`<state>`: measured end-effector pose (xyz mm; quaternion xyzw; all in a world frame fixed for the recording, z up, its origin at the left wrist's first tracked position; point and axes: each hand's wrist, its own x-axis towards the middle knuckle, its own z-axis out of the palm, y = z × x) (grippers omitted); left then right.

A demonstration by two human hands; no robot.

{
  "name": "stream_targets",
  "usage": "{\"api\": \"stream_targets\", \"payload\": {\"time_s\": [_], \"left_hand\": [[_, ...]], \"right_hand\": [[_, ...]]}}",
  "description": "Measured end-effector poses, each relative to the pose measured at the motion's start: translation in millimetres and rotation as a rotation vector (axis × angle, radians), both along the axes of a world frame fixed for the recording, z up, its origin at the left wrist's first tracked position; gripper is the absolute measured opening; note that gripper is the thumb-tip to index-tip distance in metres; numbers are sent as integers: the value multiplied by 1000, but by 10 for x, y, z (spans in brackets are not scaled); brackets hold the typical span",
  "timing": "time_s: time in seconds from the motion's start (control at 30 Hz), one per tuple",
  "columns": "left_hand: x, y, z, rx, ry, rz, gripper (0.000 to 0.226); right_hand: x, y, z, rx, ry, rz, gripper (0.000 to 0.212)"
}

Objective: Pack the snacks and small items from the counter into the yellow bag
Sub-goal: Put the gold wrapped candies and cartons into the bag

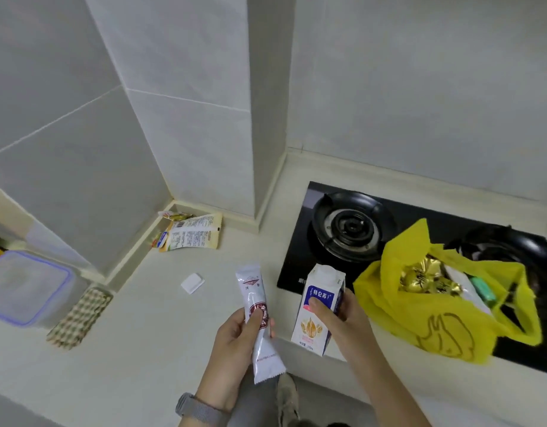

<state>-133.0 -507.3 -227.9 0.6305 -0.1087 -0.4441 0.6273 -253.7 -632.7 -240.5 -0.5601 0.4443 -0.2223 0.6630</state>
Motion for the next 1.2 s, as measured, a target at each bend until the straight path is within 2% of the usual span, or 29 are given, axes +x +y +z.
{"api": "stream_targets", "payload": {"time_s": [0.17, 0.47, 0.6, 0.83, 0.97, 1.1, 1.2], "left_hand": [[-344, -266, -44, 3, -39, -166, 36], [-946, -845, 7, -7, -49, -331, 30], [-1209, -1232, -46, 19, -51, -389, 31], [-1934, -2103, -29, 46, -45, -391, 22], [-2184, -2456, -54, 63, -31, -307, 22], [-2277, -2590, -98, 116, 35, -150, 25], [-2295, -2614, -115, 144, 71, -76, 24]], "right_hand": [[-581, 38, 4, -47, 24, -154, 35], [-1424, -272, 119, -40, -17, -378, 51], [-1779, -572, 46, -3, -39, -440, 37], [-2509, -1332, 56, 5, -61, -522, 31], [-2760, -1839, 109, -51, -64, -505, 34], [-2684, -2288, 81, -191, -56, -367, 42], [-2469, -2496, -110, -374, 161, -160, 49]]}}
